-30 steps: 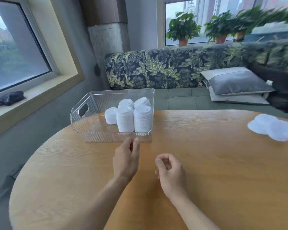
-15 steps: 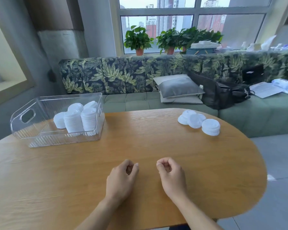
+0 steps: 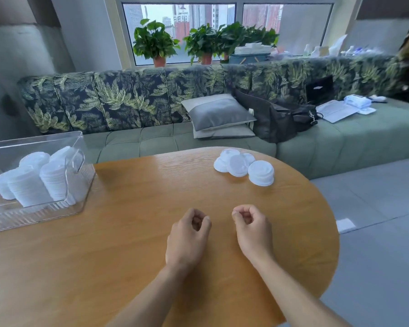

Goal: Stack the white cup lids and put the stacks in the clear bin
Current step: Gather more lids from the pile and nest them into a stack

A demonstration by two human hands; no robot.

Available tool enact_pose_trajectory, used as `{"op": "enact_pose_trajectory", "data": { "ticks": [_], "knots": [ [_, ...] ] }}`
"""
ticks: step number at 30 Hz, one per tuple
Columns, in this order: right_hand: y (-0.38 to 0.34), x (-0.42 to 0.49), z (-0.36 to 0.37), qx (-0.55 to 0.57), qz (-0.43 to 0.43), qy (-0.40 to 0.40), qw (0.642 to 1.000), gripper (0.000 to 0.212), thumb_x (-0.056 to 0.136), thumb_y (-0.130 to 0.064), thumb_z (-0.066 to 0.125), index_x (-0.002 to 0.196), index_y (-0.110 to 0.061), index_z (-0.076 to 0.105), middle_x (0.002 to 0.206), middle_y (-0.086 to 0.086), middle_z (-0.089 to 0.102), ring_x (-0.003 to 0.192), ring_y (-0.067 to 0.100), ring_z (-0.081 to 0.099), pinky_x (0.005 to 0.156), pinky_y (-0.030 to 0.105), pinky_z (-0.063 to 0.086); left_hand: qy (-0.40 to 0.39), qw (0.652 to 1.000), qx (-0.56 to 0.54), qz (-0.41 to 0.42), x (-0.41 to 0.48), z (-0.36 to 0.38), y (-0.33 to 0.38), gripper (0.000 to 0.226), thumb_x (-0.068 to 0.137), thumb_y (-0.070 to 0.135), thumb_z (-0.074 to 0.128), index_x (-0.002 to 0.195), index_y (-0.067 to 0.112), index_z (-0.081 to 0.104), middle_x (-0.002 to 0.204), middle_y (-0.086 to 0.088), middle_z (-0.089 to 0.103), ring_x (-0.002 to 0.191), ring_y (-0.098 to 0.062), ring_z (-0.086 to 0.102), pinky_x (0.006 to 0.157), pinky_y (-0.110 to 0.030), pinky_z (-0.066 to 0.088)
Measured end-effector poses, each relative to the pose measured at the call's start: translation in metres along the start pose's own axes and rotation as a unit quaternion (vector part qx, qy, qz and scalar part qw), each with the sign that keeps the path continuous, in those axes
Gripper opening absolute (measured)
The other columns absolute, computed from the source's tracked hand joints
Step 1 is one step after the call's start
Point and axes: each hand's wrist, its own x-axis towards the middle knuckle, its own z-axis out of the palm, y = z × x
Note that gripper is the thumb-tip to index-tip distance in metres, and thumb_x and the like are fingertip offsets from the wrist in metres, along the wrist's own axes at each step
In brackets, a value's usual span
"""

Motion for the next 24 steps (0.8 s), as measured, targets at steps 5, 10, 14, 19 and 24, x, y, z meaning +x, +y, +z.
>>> {"op": "enact_pose_trajectory", "data": {
  "ticks": [5, 10, 14, 19, 24],
  "knots": [
    [0.006, 0.045, -0.009, -0.009, 0.006, 0.060, 0.998, 0.010, 0.093, -0.014, 0.067, 0.093, -0.024, 0.069, 0.093, -0.011, 0.070, 0.093, 0.005, 0.063, 0.086, 0.024, 0.052, 0.007, 0.999, 0.013, 0.037, 0.033, 0.041, 0.012, 0.014, 0.084, 0.049, 0.057, 0.093, 0.039, 0.061, 0.091, 0.021, 0.064, 0.092, 0.002, 0.060, 0.077, -0.030, 0.048],
    [0.014, 0.091, -0.009, -0.078, -0.007, 0.124, 0.989, 0.022, 0.090, -0.015, 0.068, 0.112, -0.018, 0.068, 0.115, -0.002, 0.066, 0.116, 0.022, 0.049, 0.102, 0.039, 0.044, -0.011, 0.996, 0.054, 0.076, 0.078, 0.077, 0.021, 0.030, 0.091, 0.033, 0.066, 0.120, 0.031, 0.057, 0.118, 0.017, 0.054, 0.105, -0.009, 0.053, 0.097, -0.038, 0.047],
    [0.019, 0.118, -0.004, -0.124, -0.007, 0.176, 0.977, 0.049, 0.082, -0.022, 0.078, 0.127, -0.019, 0.060, 0.133, 0.005, 0.056, 0.123, 0.028, 0.043, 0.107, 0.042, 0.039, -0.014, 0.998, 0.027, 0.047, 0.117, 0.101, 0.030, 0.044, 0.092, 0.042, 0.067, 0.131, 0.027, 0.052, 0.126, 0.014, 0.057, 0.111, -0.013, 0.059, 0.100, -0.042, 0.050],
    [0.023, 0.146, -0.001, -0.180, -0.008, 0.193, 0.965, 0.089, 0.070, -0.038, 0.088, 0.146, -0.015, 0.048, 0.148, 0.011, 0.047, 0.134, 0.034, 0.039, 0.113, 0.043, 0.029, 0.027, 1.000, 0.006, -0.010, 0.159, 0.123, 0.036, 0.053, 0.093, 0.057, 0.065, 0.133, 0.024, 0.054, 0.120, 0.013, 0.062, 0.106, -0.012, 0.063, 0.092, -0.042, 0.051],
    [0.029, 0.164, 0.002, -0.231, 0.015, 0.169, 0.958, 0.111, 0.068, -0.054, 0.087, 0.157, -0.014, 0.034, 0.157, 0.009, 0.039, 0.142, 0.032, 0.032, 0.116, 0.042, 0.027, 0.045, 0.997, 0.021, -0.056, 0.183, 0.133, 0.036, 0.059, 0.087, 0.073, 0.061, 0.122, 0.027, 0.060, 0.117, 0.010, 0.060, 0.098, -0.009, 0.057, 0.087, -0.038, 0.046]
  ]
}}
